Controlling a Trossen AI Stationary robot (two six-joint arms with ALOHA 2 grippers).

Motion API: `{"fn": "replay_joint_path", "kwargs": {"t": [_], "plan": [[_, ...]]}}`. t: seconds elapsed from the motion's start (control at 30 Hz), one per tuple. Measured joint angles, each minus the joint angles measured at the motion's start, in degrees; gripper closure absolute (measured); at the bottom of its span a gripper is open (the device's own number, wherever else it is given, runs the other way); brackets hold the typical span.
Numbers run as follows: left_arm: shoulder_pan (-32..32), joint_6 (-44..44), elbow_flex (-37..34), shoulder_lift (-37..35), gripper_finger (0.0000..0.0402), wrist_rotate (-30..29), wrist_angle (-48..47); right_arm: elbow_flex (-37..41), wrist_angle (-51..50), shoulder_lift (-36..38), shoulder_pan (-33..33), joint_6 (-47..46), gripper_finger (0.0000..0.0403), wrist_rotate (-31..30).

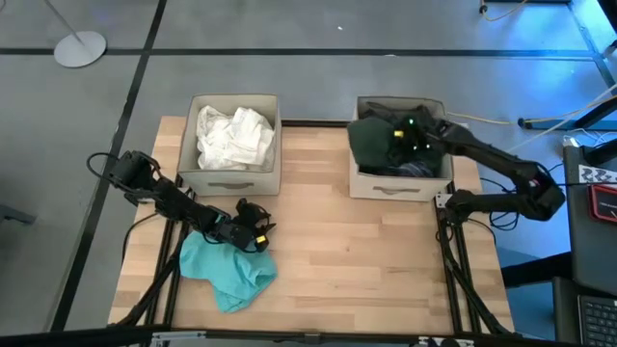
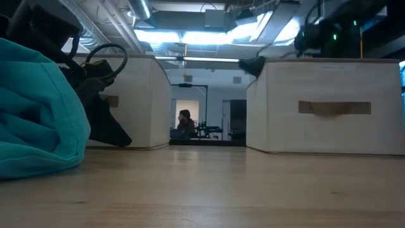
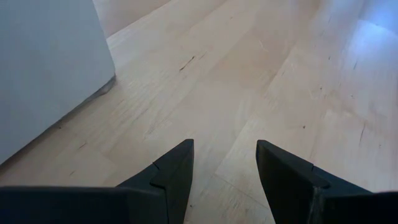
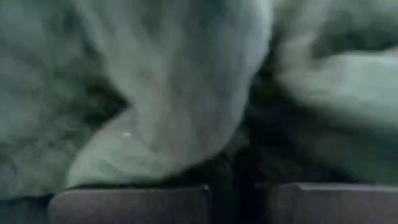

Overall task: Sort clothes
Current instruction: Put the green jacket into the right brown bin

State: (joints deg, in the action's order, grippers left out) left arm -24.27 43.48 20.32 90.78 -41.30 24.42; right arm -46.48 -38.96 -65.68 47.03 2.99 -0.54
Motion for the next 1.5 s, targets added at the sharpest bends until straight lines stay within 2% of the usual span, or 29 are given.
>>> {"fn": "replay_joint_path", "kwargs": {"t": [0.07,0.23,0.57,0.8,1.07,1.23,1.5], "plan": [[0.1,0.0,0.0,0.0,0.0236,0.0,0.0,3.9,3.9,-0.5,0.0,-1.3,0.0388,2.9],[0.1,0.0,0.0,0.0,0.0236,-0.3,0.1,9.0,9.2,-2.3,0.0,-3.9,0.0387,4.0],[0.1,0.2,0.0,0.0,0.0236,-0.9,0.1,8.8,10.3,-11.4,-0.1,-5.8,0.0386,4.6],[-0.1,1.1,0.0,0.0,0.0236,-1.0,0.1,7.2,8.3,-10.5,-0.2,-5.4,0.0369,3.7],[-0.1,1.1,0.0,0.0,0.0236,-1.0,0.2,-0.7,-1.5,-7.5,-0.2,-3.8,0.0335,2.9],[-0.1,1.0,0.0,0.0,0.0236,-1.0,0.2,-7.6,-8.4,-7.1,-0.2,-2.6,0.0289,2.4],[-0.1,1.0,0.0,0.0,0.0236,-1.0,0.1,-21.9,-22.5,-7.0,-0.2,-1.1,0.0211,-6.7]]}}
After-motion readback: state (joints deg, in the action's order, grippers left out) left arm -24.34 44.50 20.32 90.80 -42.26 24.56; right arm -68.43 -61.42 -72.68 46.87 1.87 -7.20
